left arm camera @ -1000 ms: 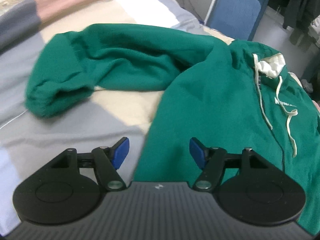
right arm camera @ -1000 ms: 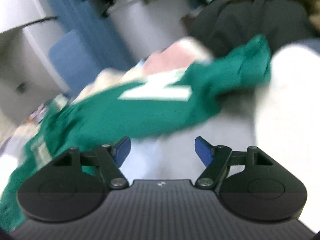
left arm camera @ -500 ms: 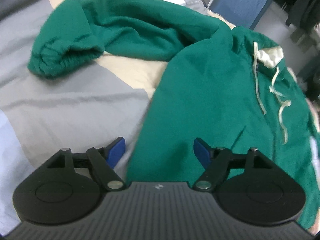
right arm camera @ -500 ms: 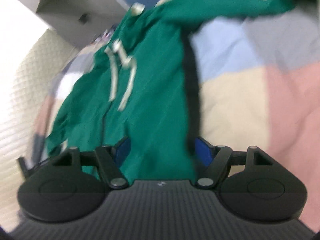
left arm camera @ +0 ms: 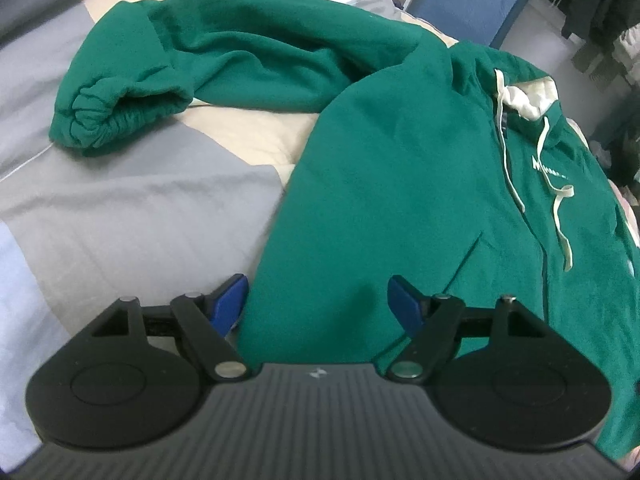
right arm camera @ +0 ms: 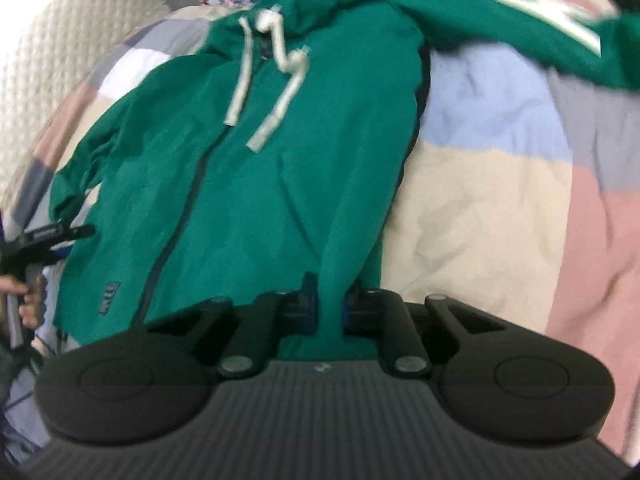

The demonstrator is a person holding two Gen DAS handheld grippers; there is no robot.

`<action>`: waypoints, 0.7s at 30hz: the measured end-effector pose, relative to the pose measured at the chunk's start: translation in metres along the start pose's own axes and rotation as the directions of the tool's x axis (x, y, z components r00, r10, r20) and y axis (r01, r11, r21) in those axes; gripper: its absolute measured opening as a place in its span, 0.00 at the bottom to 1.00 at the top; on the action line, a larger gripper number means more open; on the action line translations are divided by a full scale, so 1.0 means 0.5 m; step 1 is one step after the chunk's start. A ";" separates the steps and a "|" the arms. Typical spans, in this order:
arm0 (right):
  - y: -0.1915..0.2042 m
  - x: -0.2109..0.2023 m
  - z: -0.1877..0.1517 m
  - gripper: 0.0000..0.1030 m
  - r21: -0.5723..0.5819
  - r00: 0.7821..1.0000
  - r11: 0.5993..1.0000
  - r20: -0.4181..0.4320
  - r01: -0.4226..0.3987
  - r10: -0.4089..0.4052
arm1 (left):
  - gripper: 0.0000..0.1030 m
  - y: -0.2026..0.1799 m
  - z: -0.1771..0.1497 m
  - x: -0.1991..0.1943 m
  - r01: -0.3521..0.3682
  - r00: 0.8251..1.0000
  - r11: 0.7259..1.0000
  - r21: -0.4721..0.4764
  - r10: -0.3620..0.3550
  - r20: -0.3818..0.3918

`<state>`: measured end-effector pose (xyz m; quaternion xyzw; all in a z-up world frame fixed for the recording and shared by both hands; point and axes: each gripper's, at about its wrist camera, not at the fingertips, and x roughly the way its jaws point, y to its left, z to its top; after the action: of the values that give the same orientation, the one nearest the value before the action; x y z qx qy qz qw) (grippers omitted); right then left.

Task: Fold large clothes

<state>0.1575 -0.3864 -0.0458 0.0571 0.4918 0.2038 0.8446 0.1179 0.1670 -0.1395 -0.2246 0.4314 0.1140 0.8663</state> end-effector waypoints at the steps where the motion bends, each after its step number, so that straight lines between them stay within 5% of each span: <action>1: 0.010 -0.019 0.003 0.10 -0.016 1.000 1.000 0.012 -0.003 0.003 | 0.77 -0.001 0.000 -0.001 0.000 1.000 1.000 0.002 0.000 0.001; 6: 0.062 -0.095 0.003 0.09 -0.083 0.999 0.996 0.039 -0.024 0.027 | 0.77 -0.001 -0.001 -0.018 0.016 1.000 1.000 -0.003 -0.016 0.005; 11: 0.059 -0.085 -0.030 0.09 -0.100 0.999 0.995 -0.037 0.000 -0.004 | 0.77 -0.012 -0.002 -0.052 0.066 0.997 0.998 0.012 -0.066 0.038; 19: -0.006 -0.071 -0.035 0.14 0.089 0.998 0.995 -0.031 -0.052 0.055 | 0.77 -0.064 -0.006 -0.089 0.121 0.985 0.989 0.089 -0.131 0.116; 21: -0.018 -0.079 -0.030 0.24 0.116 0.998 0.992 -0.019 -0.057 0.060 | 0.77 -0.075 -0.007 -0.090 0.137 0.981 0.986 0.090 -0.148 0.125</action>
<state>0.1304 -0.4118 -0.0243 0.1180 0.5104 0.2003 0.8279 0.1033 0.1325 -0.0945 -0.2118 0.3606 0.0485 0.9071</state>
